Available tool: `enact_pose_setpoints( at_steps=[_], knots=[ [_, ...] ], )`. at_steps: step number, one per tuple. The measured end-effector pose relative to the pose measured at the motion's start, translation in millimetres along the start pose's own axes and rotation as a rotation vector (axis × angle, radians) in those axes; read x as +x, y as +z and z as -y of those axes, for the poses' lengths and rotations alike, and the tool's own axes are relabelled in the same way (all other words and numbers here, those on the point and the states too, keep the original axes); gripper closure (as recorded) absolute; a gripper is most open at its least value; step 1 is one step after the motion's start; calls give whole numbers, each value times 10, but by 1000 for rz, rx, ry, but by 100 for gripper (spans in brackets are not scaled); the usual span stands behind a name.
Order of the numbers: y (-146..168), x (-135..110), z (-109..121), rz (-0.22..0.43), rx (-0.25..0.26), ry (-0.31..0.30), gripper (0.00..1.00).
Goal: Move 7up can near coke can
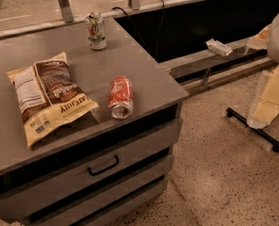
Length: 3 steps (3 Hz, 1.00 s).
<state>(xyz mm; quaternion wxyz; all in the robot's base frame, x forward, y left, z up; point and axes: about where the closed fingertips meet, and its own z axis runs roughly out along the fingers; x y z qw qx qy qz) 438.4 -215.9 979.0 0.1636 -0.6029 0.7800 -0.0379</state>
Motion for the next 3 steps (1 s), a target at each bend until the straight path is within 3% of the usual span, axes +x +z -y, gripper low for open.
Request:
enact_pose_setpoints(
  at_steps=[1,2,3],
  knots=[
    [0,-1,1,0,0,0,0],
    [166,-397,197,49,4,-78,0],
    [404,-1119,508,174,-3,-183,0]
  ],
)
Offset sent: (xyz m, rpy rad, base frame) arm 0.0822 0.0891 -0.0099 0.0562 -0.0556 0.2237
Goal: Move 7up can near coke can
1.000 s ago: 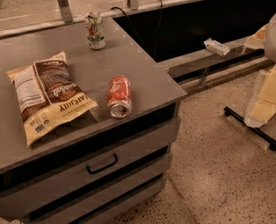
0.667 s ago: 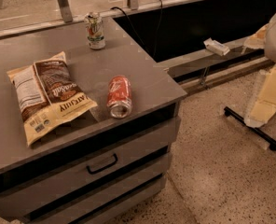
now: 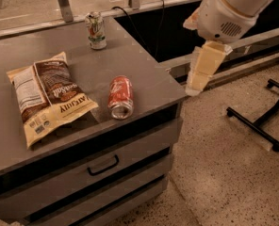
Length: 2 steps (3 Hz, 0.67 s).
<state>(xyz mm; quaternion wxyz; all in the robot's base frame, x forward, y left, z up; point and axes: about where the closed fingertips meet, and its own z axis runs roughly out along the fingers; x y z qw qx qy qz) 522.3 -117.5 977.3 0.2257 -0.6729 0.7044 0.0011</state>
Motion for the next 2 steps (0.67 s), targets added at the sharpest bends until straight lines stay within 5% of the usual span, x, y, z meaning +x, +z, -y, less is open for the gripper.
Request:
enact_pose_setpoints(
  at_steps=[1,2],
  knots=[
    [369,-656,545,156,3,-32,0],
    [711,-1150,1080,301,-3,0,0]
  ],
)
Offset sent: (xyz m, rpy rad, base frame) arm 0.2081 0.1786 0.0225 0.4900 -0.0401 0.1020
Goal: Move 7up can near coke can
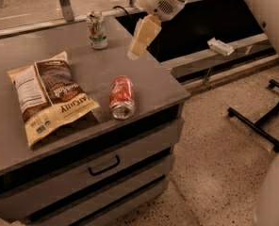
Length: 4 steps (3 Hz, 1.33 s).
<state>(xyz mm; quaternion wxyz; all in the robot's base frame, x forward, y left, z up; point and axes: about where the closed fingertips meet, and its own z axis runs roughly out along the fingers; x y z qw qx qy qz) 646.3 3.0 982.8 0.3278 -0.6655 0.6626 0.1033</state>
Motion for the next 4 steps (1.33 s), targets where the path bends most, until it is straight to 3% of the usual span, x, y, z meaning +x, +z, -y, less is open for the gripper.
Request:
enact_pose_setpoints(
  at_steps=[1,2,3,4],
  knots=[
    [-74,-63,159,29,31,-3,0],
    [-74,-63,159,29,31,-3,0],
    [53,-72,243,117,28,60,0],
    [316,-42,537,240,75,131,0]
  ],
)
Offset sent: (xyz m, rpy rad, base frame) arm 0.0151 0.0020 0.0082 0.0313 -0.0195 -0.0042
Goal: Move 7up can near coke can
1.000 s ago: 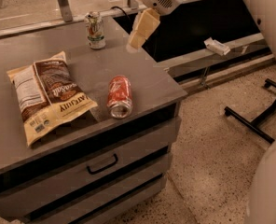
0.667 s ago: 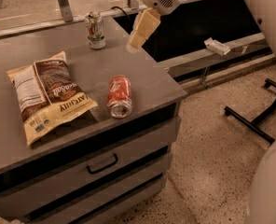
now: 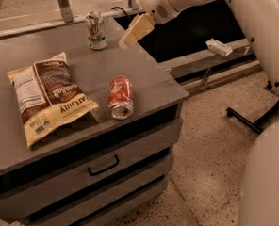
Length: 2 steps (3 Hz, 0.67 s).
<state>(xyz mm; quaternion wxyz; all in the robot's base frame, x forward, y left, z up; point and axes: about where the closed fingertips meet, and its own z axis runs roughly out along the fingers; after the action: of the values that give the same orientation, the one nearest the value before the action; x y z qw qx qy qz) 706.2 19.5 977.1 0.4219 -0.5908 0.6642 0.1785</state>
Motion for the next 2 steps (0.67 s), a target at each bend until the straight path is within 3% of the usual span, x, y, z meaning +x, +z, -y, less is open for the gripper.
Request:
enact_pose_setpoints(
  at_steps=[1,2],
  knots=[
    [368,-2,448,98,94,32,0],
    [741,1,813,146,146,40,0]
  ],
)
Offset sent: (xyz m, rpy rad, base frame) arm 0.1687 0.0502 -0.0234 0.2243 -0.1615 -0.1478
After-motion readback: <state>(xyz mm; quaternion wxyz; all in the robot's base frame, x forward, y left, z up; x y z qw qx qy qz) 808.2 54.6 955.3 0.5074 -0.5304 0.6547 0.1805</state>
